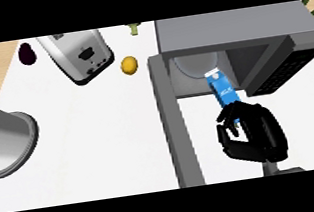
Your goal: Pick up the milk, place it into the microwave and close the microwave
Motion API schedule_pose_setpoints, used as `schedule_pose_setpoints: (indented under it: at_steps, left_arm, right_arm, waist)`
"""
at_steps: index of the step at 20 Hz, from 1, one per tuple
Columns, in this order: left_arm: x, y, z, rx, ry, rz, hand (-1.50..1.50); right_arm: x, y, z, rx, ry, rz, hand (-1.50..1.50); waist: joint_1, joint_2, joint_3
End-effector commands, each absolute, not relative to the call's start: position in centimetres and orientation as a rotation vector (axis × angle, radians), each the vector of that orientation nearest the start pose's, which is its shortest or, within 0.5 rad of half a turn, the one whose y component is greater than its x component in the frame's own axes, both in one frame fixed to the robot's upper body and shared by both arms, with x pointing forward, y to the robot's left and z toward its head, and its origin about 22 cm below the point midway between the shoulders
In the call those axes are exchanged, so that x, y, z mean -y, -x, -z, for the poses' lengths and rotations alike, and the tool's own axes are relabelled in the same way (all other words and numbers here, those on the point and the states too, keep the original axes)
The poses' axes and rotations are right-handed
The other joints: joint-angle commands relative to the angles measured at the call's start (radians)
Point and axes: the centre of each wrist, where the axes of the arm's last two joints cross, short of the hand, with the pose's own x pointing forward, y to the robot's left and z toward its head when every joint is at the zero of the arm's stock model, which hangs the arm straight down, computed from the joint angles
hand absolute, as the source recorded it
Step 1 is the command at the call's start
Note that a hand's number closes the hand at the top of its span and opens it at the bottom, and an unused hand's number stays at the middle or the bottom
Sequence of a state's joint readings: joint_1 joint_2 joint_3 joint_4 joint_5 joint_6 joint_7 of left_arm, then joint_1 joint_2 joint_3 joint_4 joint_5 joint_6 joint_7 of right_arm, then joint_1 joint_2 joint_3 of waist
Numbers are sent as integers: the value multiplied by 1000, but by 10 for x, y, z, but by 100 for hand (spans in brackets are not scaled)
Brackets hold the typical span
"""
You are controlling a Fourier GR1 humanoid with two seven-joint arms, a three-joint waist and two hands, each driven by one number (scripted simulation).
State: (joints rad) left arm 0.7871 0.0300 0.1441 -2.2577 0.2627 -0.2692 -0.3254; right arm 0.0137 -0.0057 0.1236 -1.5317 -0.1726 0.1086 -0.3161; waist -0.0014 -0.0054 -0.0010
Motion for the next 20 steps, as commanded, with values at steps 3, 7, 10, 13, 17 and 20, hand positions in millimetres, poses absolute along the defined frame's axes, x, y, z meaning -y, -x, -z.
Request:
schedule_pose_setpoints:
  at_steps: [3, 7, 10, 13, 17, 20]
  left_arm:
    - [-320, -47, -52, 1903, -115, -134, -150]
    - [-315, -56, -78, 1899, -132, -134, -150]
    - [-323, -42, -49, 1891, -127, -133, -150]
    - [-328, -49, -67, 1887, -112, -108, -150]
    - [-326, -51, -59, 1893, -97, -98, -150]
    - [-328, -62, -48, 1886, -157, -109, -150]
  right_arm:
    - [160, -240, -17, 1882, -282, 20, 150]
    - [138, -278, -35, 1895, -184, 1, 150]
    - [151, -290, -26, 1894, -84, 0, 150]
    - [133, -313, -29, 1861, 21, 5, 150]
    - [149, -342, -17, 1772, 48, 32, 150]
    - [155, -357, -14, 1771, 67, 51, 150]
  waist:
    - [10, 4, 1]
    - [15, 7, 1]
    - [17, 5, 1]
    - [20, 7, 1]
    - [18, 8, 1]
    - [15, 9, 1]
